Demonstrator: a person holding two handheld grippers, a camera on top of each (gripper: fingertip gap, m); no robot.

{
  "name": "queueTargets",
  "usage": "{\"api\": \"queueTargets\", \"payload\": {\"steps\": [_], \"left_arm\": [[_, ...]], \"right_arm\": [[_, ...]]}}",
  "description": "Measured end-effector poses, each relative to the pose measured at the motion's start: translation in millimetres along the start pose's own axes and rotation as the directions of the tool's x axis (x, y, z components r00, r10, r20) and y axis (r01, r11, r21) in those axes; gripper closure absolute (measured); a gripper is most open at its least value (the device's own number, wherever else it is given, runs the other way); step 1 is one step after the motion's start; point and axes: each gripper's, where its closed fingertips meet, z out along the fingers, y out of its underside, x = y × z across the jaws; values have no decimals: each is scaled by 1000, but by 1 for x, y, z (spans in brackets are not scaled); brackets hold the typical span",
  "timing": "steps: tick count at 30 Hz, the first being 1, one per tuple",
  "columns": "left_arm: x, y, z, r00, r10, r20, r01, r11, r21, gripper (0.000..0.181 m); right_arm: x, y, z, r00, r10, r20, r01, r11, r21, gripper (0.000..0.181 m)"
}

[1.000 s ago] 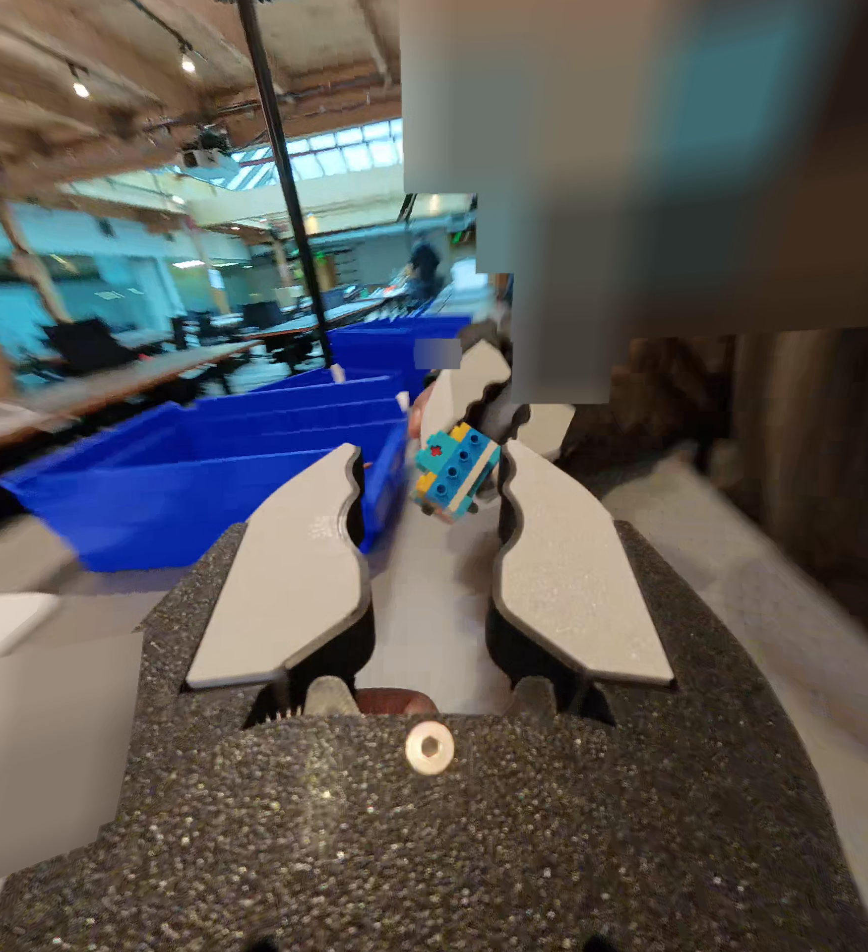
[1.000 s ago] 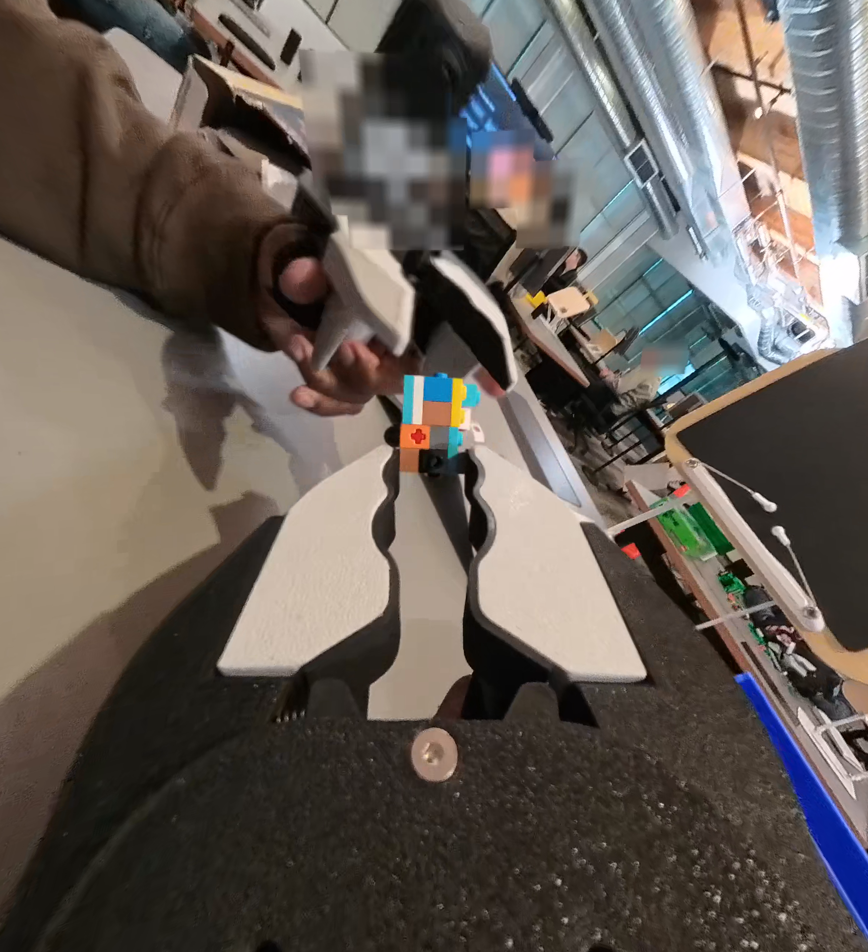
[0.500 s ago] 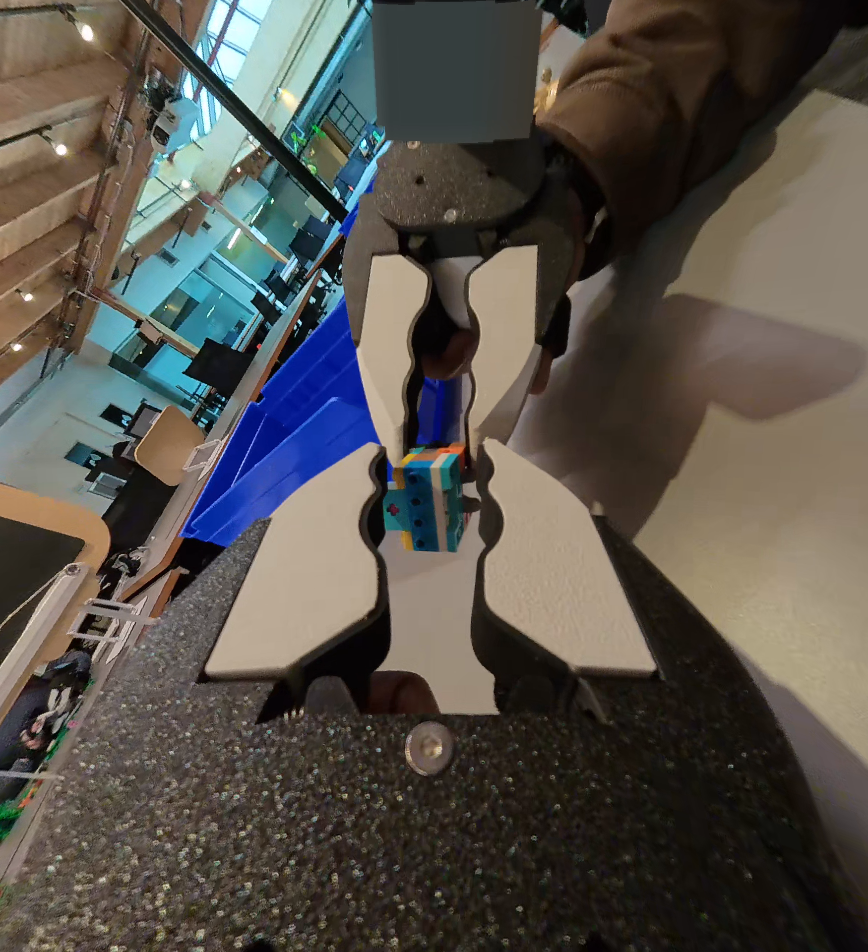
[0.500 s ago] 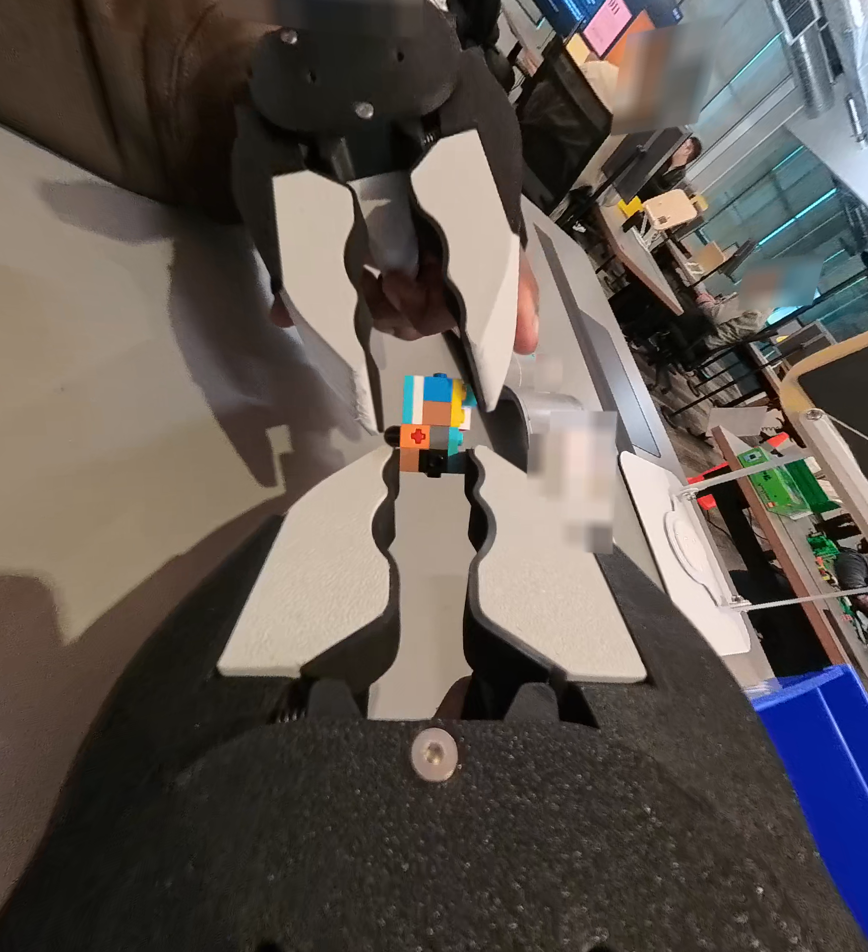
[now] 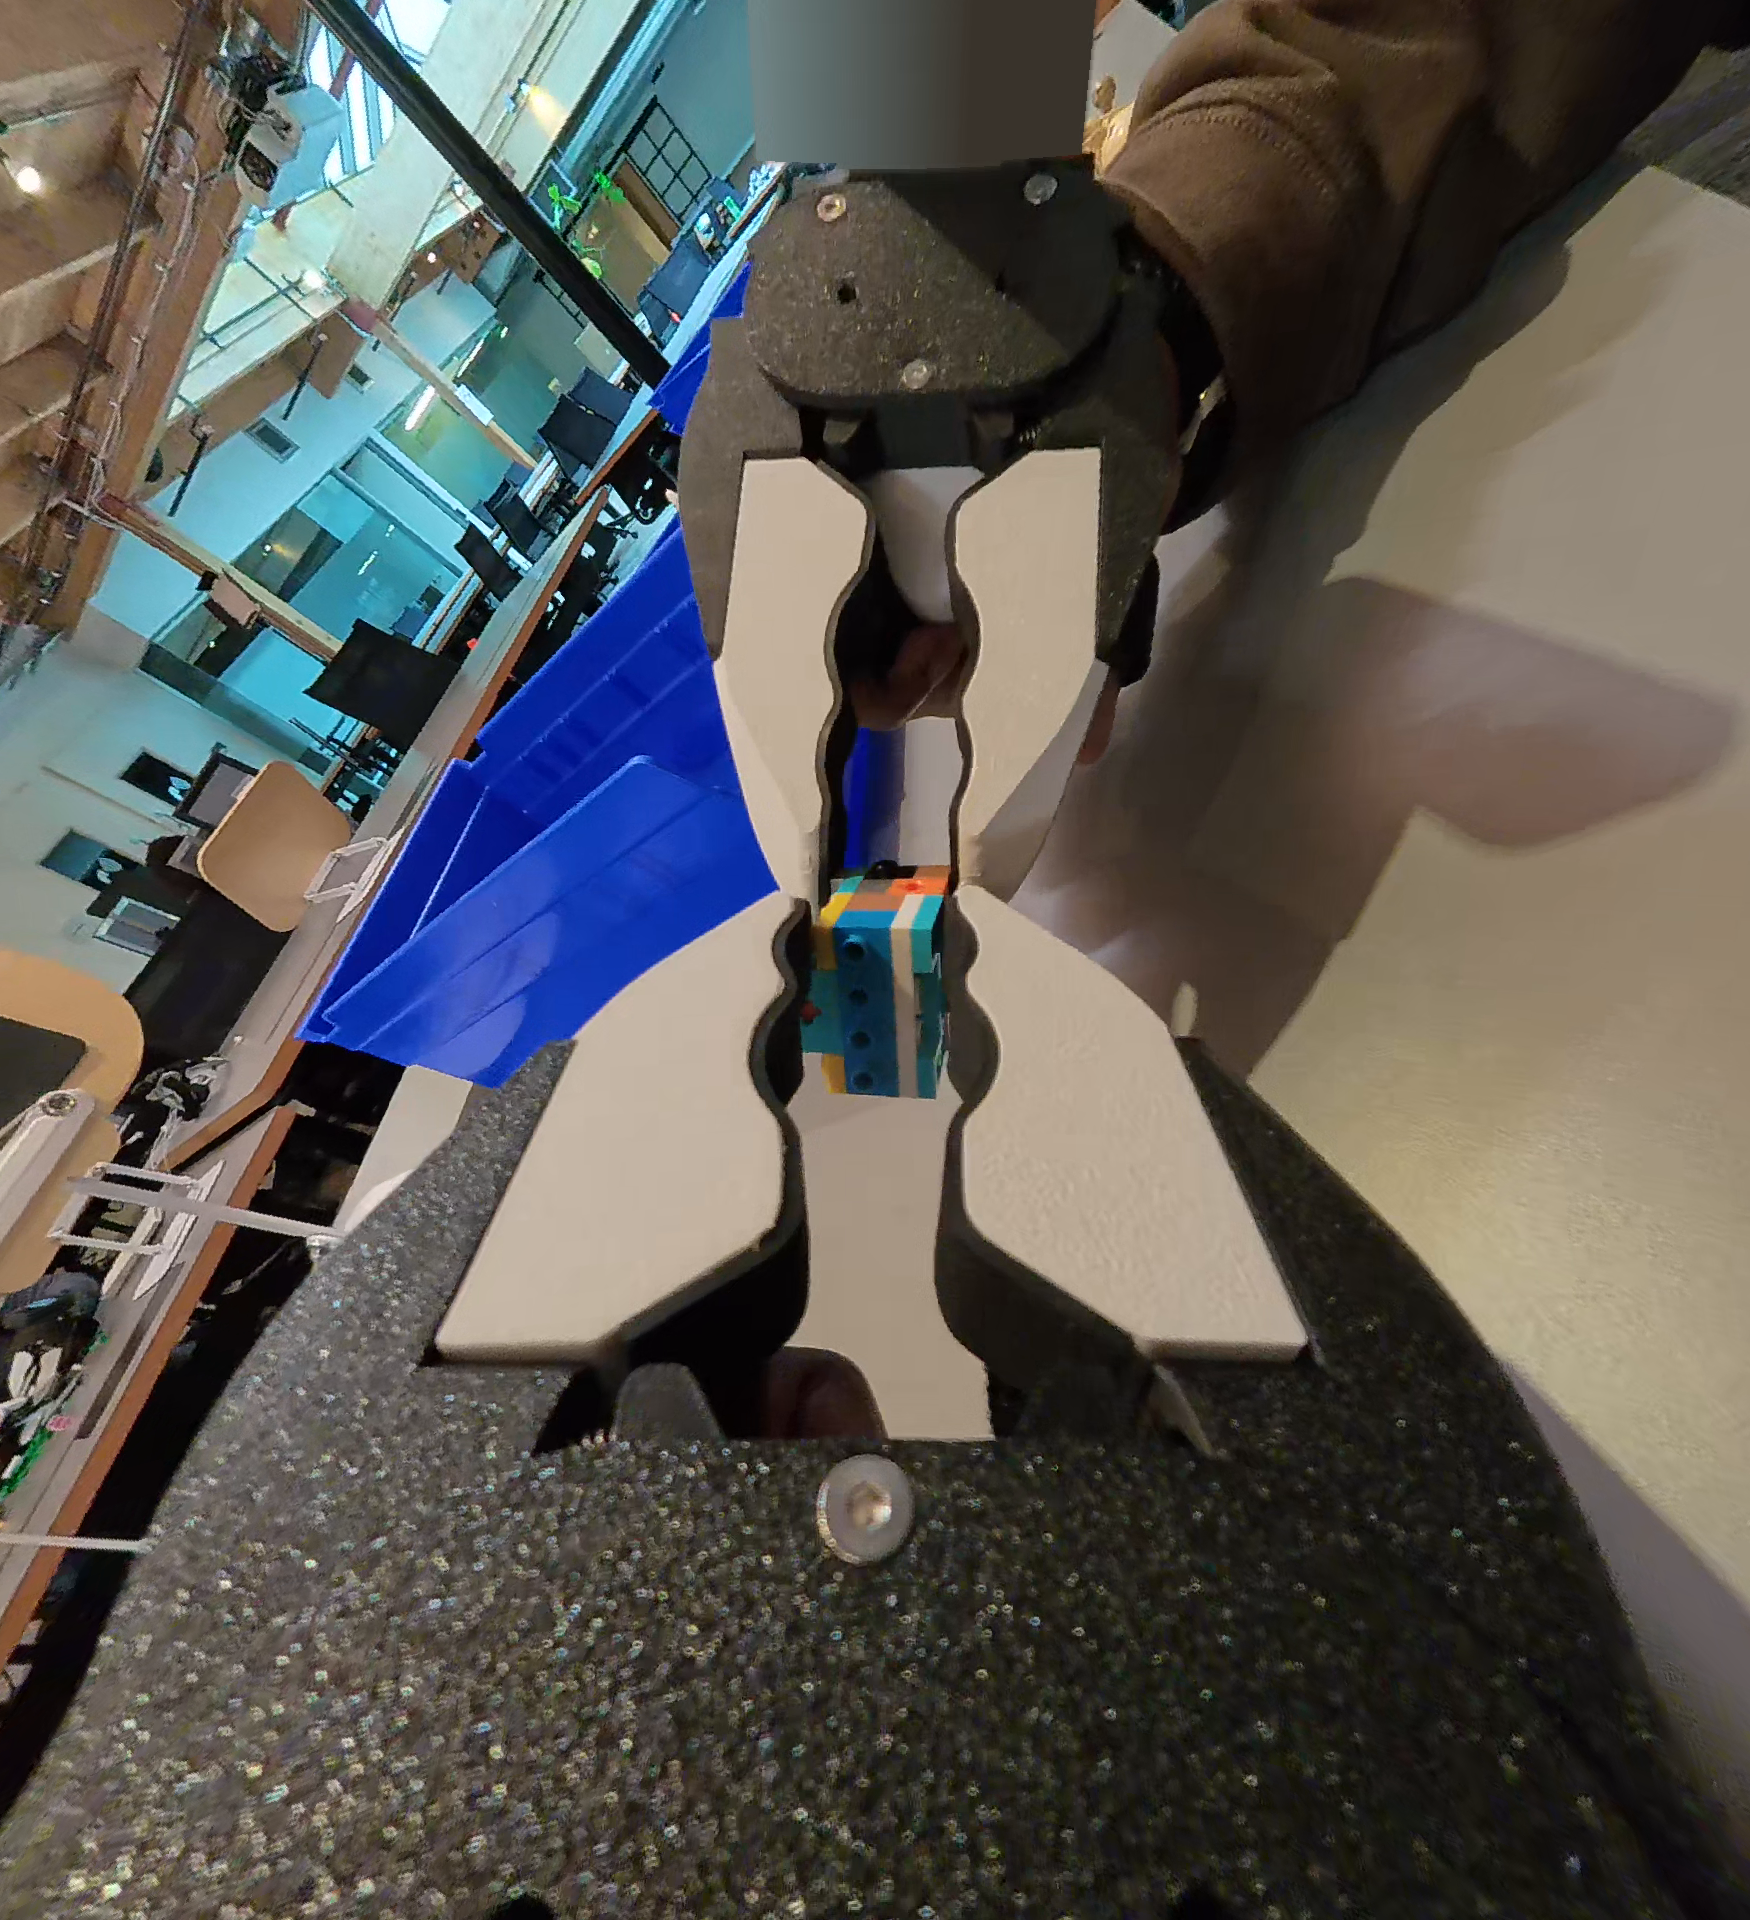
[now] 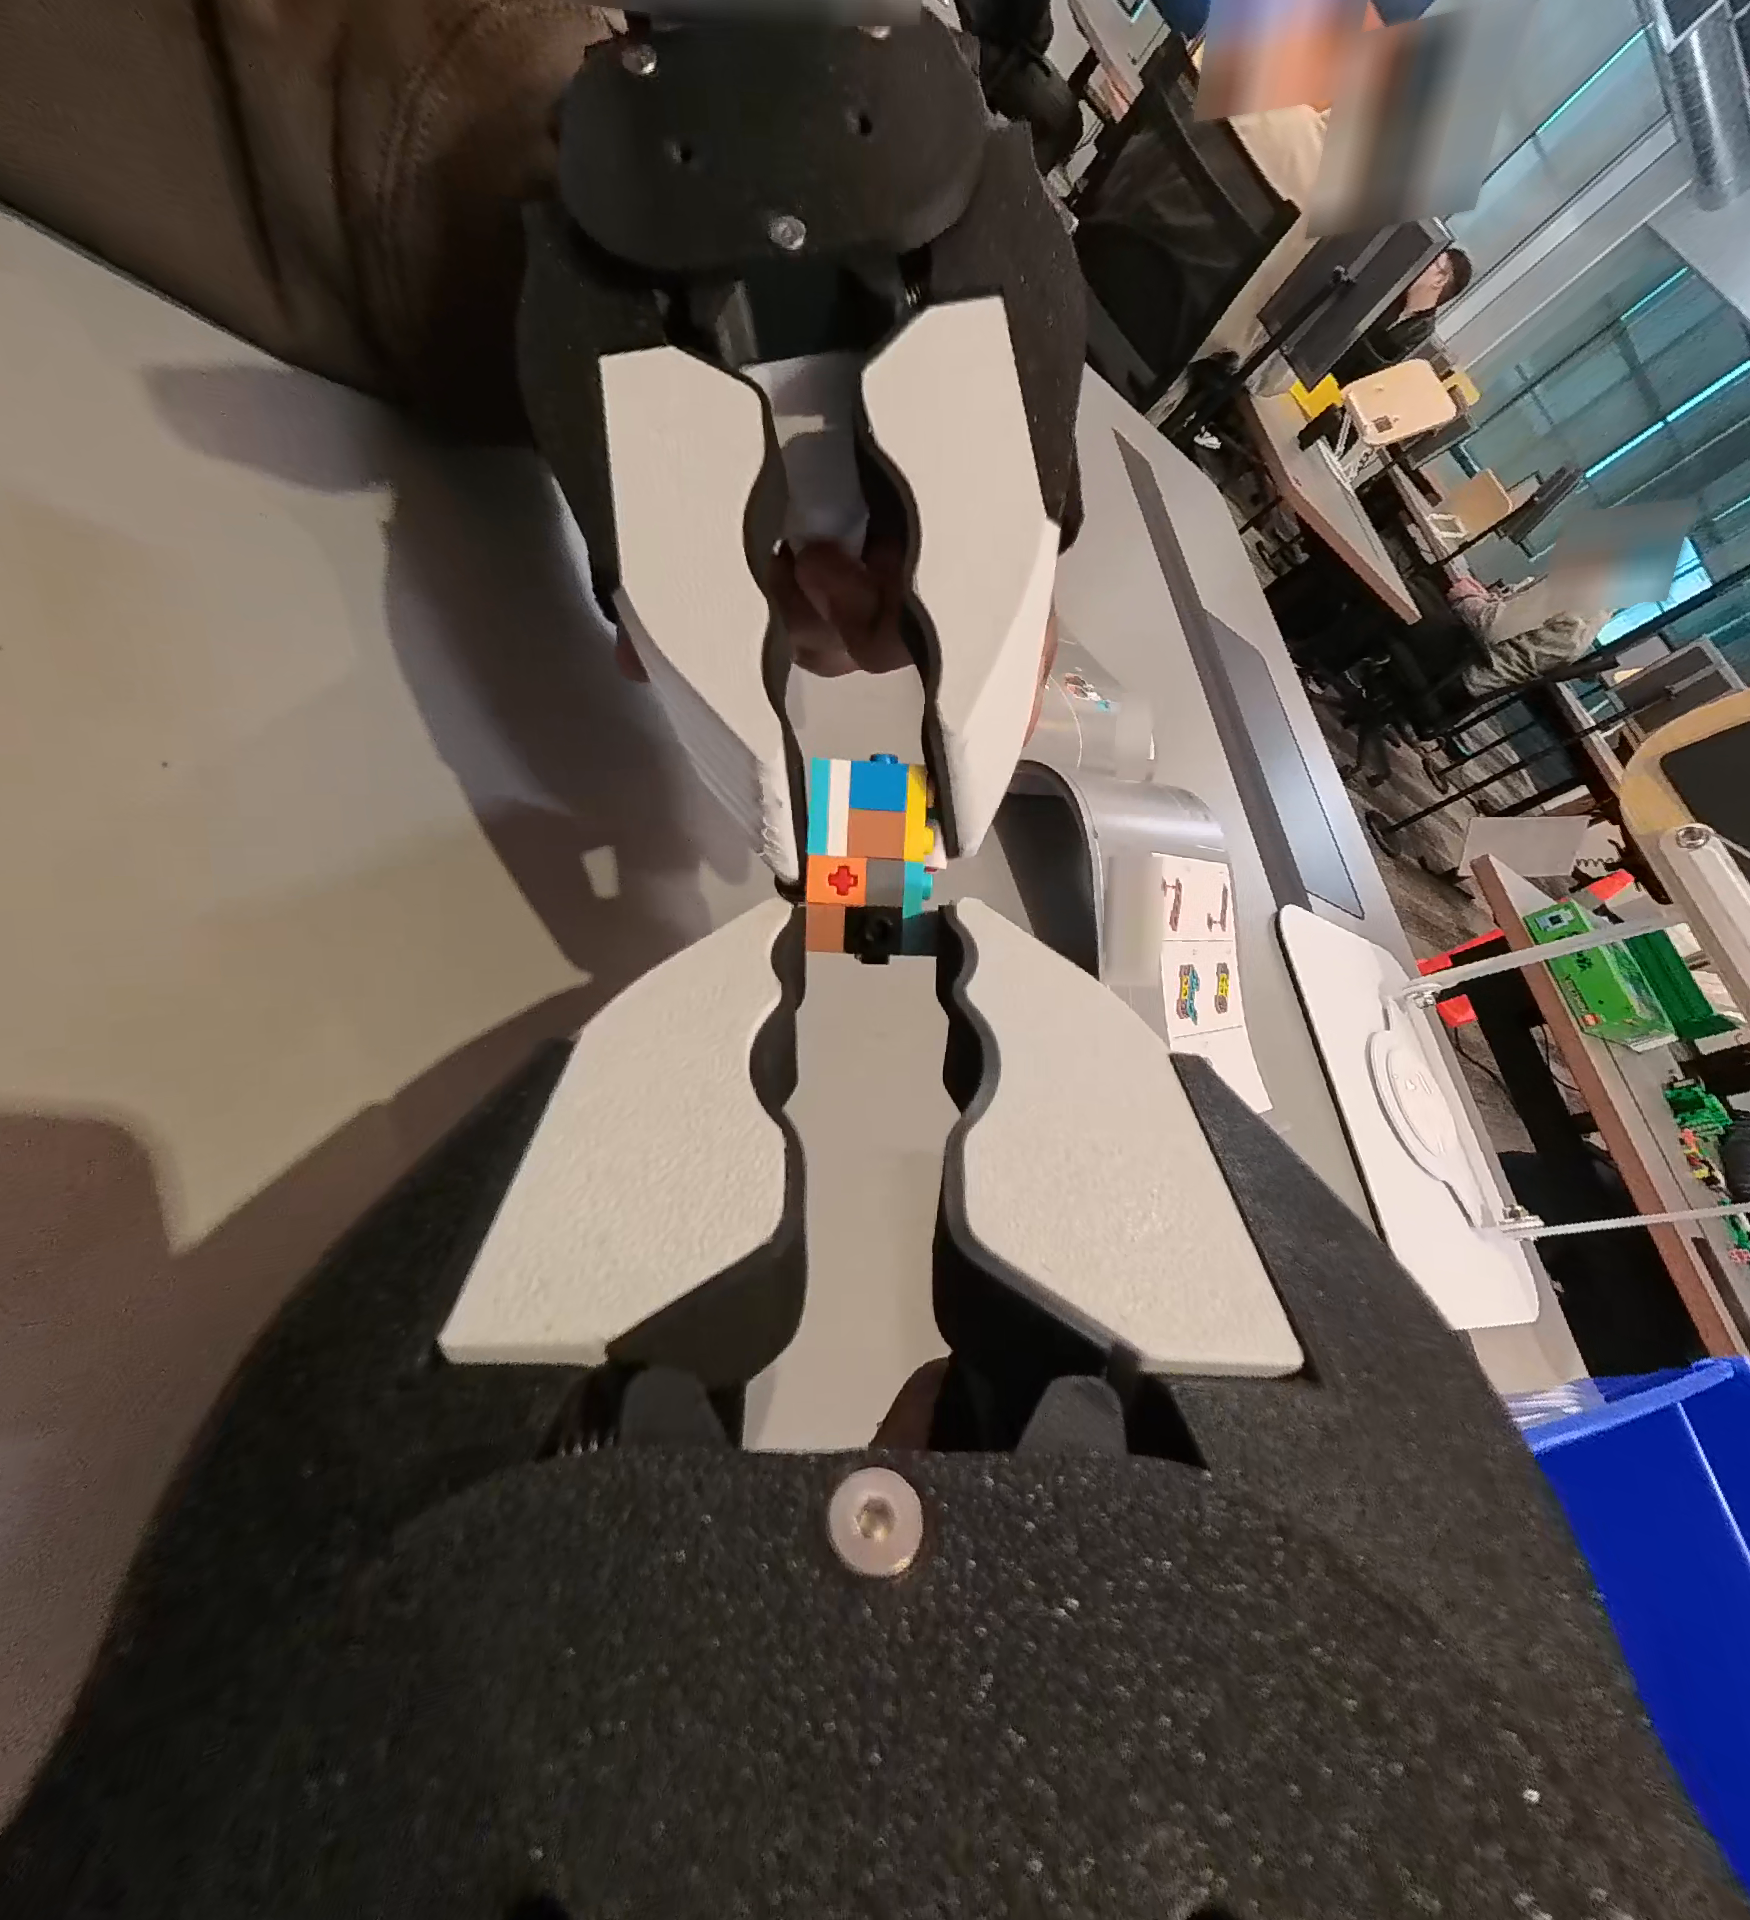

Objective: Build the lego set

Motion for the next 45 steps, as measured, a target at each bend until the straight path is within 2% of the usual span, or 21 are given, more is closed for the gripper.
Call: {"api": "queueTargets", "payload": {"steps": [19,21,24,29,34,37,42,45], "left_arm": [[0,3,1,996,-90,-19,90,996,8,157],[-1,1,1,993,-119,-15,119,993,25,155],[-4,0,-1,971,-236,-49,238,970,52,138],[-9,16,3,844,-527,-96,527,849,-26,124],[-12,18,9,629,-763,-149,767,640,-41,123],[-15,19,9,535,-829,-160,836,547,-36,125],[-7,27,15,479,-865,-148,863,495,-101,134],[-6,28,17,386,-908,-162,906,406,-119,140]], "right_arm": [[0,2,1,1000,-7,-7,7,1000,3,158],[2,2,1,1000,-14,-24,14,1000,7,157],[6,6,1,997,-53,-64,53,999,-8,157],[15,10,1,981,-133,-144,129,991,-37,157],[16,14,3,968,-179,-174,172,984,-51,158],[16,14,4,959,-209,-191,201,978,-60,158],[13,16,8,949,-244,-198,234,969,-75,158],[13,19,11,956,-224,-189,213,974,-76,158]]}}
